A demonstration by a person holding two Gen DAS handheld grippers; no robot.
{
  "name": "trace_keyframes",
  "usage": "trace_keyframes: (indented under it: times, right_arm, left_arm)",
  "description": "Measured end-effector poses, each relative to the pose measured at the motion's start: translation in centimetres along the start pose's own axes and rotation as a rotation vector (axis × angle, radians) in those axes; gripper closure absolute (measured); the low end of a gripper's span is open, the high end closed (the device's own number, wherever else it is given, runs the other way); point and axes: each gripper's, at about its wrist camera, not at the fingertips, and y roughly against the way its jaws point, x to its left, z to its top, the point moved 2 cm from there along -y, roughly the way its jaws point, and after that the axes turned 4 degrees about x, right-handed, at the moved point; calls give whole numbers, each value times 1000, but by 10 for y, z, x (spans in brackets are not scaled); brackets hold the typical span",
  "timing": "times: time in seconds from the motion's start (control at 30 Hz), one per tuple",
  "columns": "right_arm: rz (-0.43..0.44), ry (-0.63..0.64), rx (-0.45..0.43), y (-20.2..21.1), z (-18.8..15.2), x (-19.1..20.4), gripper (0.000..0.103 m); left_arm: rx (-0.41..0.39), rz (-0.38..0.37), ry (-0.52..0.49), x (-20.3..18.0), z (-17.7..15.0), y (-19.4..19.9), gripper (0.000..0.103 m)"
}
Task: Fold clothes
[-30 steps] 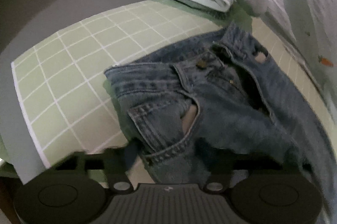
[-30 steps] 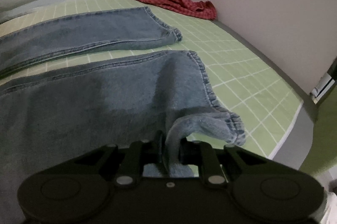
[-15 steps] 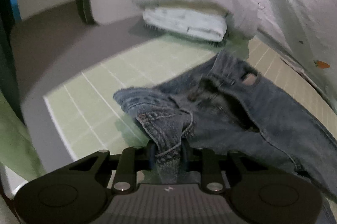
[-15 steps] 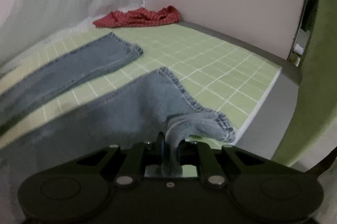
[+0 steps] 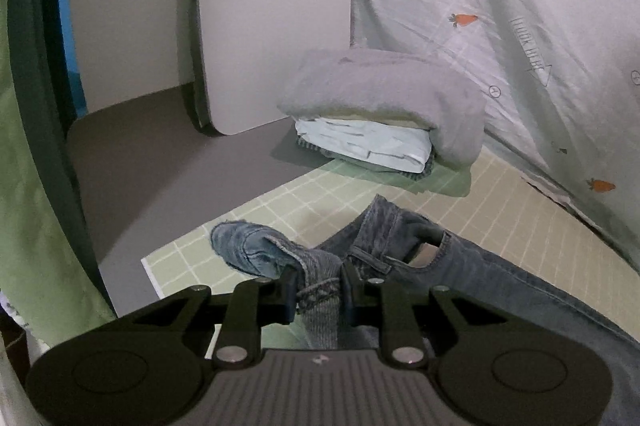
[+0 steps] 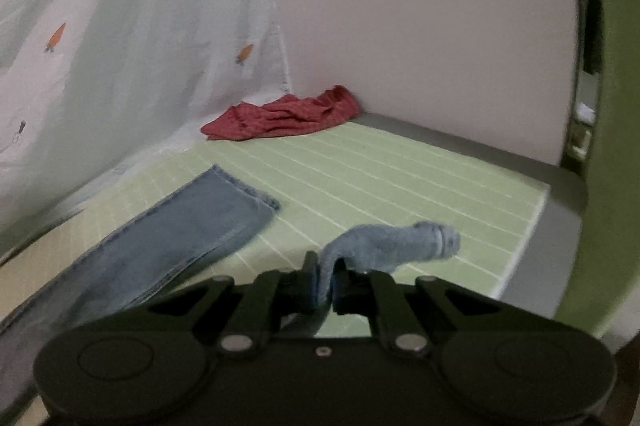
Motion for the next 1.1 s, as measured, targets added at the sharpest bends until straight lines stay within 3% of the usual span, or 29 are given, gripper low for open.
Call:
trace_keyframes:
  times: [0.13,0.3,0.57,0.83,0.97,1.1]
  right_arm:
    - [30,-1,-18,-11,9,8,97]
    - [16,109,-79,-26,29,33,97]
    - [20,157,-130,-68,61,73,98]
    - [16,167,-125,-126,85,127,98]
    - [-18,212,-98,-169,95,161,98]
    - [-32,249,-58,-224,100,198,98]
  left_arm:
    - [-9,-5,27,-2,-1,1,83]
    - [-22,-18,69,-14,8,-7,85]
    - [-42,-11,33,-61,31,-35,86]
    - [-26,21,24,-120,52,-91,88]
    - [-19,88,9,-144,65,-126,103]
    - [-23,146,-64,-169,79,-167,103]
